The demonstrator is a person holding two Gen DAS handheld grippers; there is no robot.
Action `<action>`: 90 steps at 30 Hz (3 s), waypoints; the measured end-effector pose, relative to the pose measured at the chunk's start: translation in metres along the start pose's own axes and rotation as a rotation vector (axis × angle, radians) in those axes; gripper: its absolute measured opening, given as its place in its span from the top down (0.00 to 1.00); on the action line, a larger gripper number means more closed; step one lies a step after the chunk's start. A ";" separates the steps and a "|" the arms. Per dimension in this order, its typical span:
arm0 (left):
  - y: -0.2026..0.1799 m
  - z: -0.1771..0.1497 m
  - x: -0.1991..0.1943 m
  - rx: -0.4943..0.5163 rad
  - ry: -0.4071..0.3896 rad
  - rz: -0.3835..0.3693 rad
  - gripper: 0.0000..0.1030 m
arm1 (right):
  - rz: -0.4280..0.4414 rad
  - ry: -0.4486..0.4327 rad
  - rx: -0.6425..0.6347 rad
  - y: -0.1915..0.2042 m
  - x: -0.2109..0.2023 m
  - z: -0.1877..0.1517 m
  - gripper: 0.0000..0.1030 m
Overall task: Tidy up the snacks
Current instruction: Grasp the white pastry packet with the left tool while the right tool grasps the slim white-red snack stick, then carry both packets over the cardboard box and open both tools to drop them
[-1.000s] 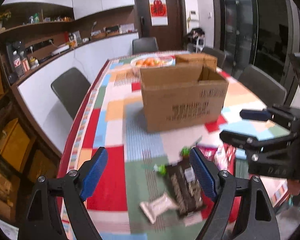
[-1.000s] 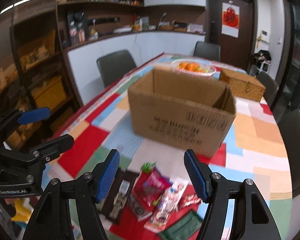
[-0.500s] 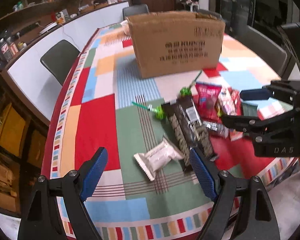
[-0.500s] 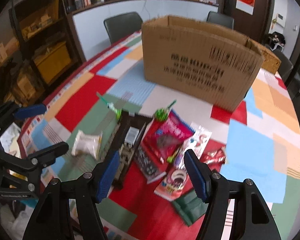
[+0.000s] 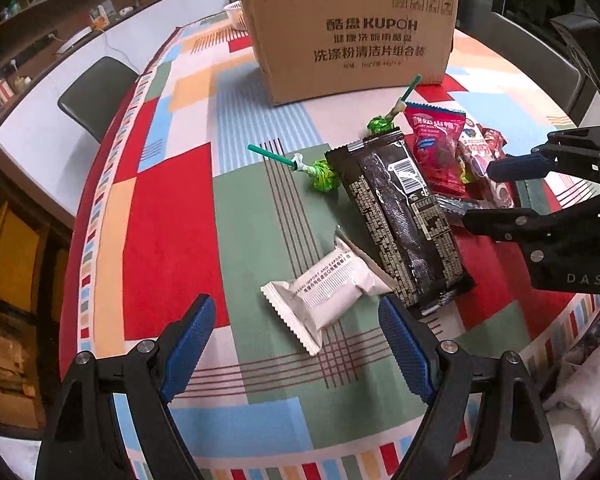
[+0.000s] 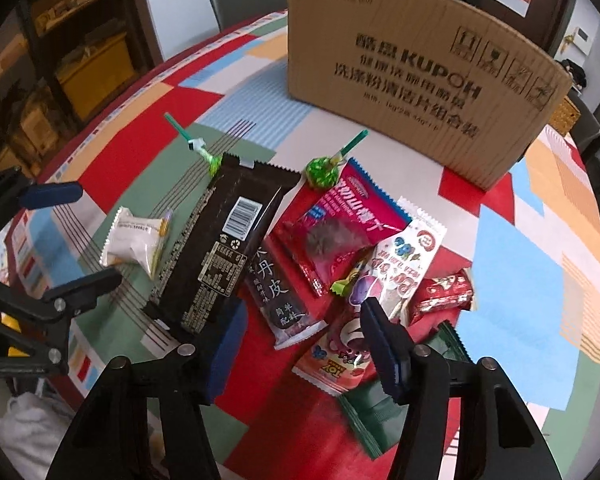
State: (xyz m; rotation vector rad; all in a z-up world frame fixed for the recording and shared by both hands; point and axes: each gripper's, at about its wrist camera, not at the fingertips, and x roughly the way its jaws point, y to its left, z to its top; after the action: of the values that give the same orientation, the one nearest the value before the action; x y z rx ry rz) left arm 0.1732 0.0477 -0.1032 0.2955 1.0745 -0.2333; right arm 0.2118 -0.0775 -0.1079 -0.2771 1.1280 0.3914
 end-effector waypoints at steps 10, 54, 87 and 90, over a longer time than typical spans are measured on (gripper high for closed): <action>0.004 0.010 0.020 -0.013 0.026 -0.062 0.22 | 0.041 0.035 -0.025 0.004 0.014 0.011 0.57; 0.011 0.027 -0.023 -0.276 -0.118 -0.215 0.71 | 0.138 -0.056 0.064 -0.009 -0.013 0.021 0.84; 0.006 0.139 -0.100 -0.145 -0.452 -0.136 0.71 | 0.018 -0.463 0.161 -0.064 -0.114 0.072 0.84; 0.008 0.155 -0.101 -0.141 -0.468 -0.131 0.71 | 0.007 -0.480 0.170 -0.071 -0.117 0.081 0.84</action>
State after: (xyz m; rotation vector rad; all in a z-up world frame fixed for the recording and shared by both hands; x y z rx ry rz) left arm 0.2576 0.0058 0.0561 0.0368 0.6427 -0.3237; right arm 0.2656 -0.1273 0.0333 -0.0237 0.6844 0.3417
